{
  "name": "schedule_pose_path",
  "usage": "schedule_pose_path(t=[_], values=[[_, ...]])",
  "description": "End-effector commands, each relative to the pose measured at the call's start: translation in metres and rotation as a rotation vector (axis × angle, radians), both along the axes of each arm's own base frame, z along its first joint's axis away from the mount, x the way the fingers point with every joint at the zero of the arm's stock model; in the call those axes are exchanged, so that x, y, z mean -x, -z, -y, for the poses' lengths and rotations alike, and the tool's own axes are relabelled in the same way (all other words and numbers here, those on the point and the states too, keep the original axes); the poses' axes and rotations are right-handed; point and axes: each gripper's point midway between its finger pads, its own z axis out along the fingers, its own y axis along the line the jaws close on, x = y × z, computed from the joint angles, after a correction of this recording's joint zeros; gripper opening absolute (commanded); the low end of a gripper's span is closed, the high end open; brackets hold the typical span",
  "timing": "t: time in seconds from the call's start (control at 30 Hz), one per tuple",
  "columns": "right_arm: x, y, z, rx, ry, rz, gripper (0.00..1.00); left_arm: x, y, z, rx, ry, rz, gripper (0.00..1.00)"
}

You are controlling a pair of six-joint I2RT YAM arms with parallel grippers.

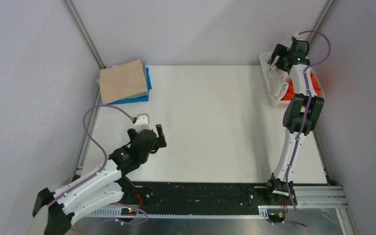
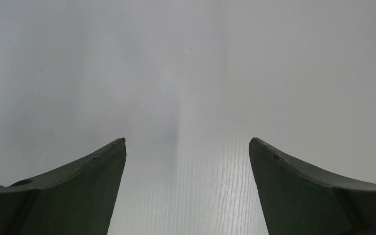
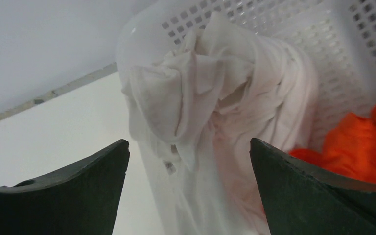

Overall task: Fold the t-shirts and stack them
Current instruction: Grab crumpled tshirt from bin with the right arm

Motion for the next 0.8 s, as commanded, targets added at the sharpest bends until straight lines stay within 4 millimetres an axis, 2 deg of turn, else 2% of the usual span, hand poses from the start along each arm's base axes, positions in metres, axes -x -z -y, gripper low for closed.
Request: schedule_pose_path(t=[0.0,0.1,0.17,0.23,0.27,0.3,0.37,0.4,0.43,0.47,0.5,0.53,0.6,0.67,0.77], values=[[-0.025,0.009,-0.006,0.082,-0.015,0.028,0.96,-0.007,-0.024,0.005,0.042,-0.003,0.059,0.98],[-0.037,0.032,-0.007,0.075,-0.014,0.029,0.92,-0.006,-0.026,0.004,0.051,-0.002,0.069,0.98],[-0.041,0.041,-0.005,0.066,0.013,0.027,0.85,-0.007,-0.029,0.002,0.041,-0.007,0.078,0.98],[-0.044,0.043,-0.004,0.039,0.019,0.037,0.67,-0.006,-0.032,-0.002,0.036,-0.017,0.088,0.98],[-0.044,0.041,-0.001,0.021,0.025,0.042,0.47,-0.006,-0.034,-0.003,0.038,-0.018,0.093,0.98],[-0.044,0.035,-0.002,0.007,0.019,0.056,0.37,-0.006,-0.034,-0.003,0.038,-0.020,0.096,0.98],[-0.043,0.017,0.000,-0.022,0.012,0.089,0.10,-0.005,-0.035,-0.004,0.045,-0.022,0.101,0.98],[-0.040,-0.002,0.003,-0.029,0.012,0.119,0.07,-0.004,-0.036,-0.004,0.052,-0.020,0.104,0.98],[-0.039,-0.010,-0.001,-0.044,-0.010,0.137,0.00,-0.004,-0.036,-0.005,0.053,-0.020,0.105,0.98],[-0.035,-0.032,0.001,-0.052,-0.017,0.174,0.00,-0.003,-0.037,-0.005,0.058,-0.019,0.109,0.98],[-0.033,-0.041,-0.003,-0.069,-0.049,0.194,0.00,-0.003,-0.037,-0.005,0.060,-0.019,0.109,0.98],[-0.029,-0.062,-0.005,-0.074,-0.063,0.228,0.00,-0.003,-0.037,-0.005,0.060,-0.018,0.110,0.98],[-0.022,-0.087,-0.014,-0.091,-0.118,0.268,0.00,-0.002,-0.036,-0.004,0.064,-0.016,0.110,0.98],[-0.017,-0.105,-0.019,-0.090,-0.155,0.295,0.00,-0.002,-0.036,-0.005,0.066,-0.016,0.110,0.98],[-0.012,-0.112,-0.019,-0.091,-0.157,0.295,0.00,-0.001,-0.036,-0.005,0.071,-0.017,0.112,0.98]])
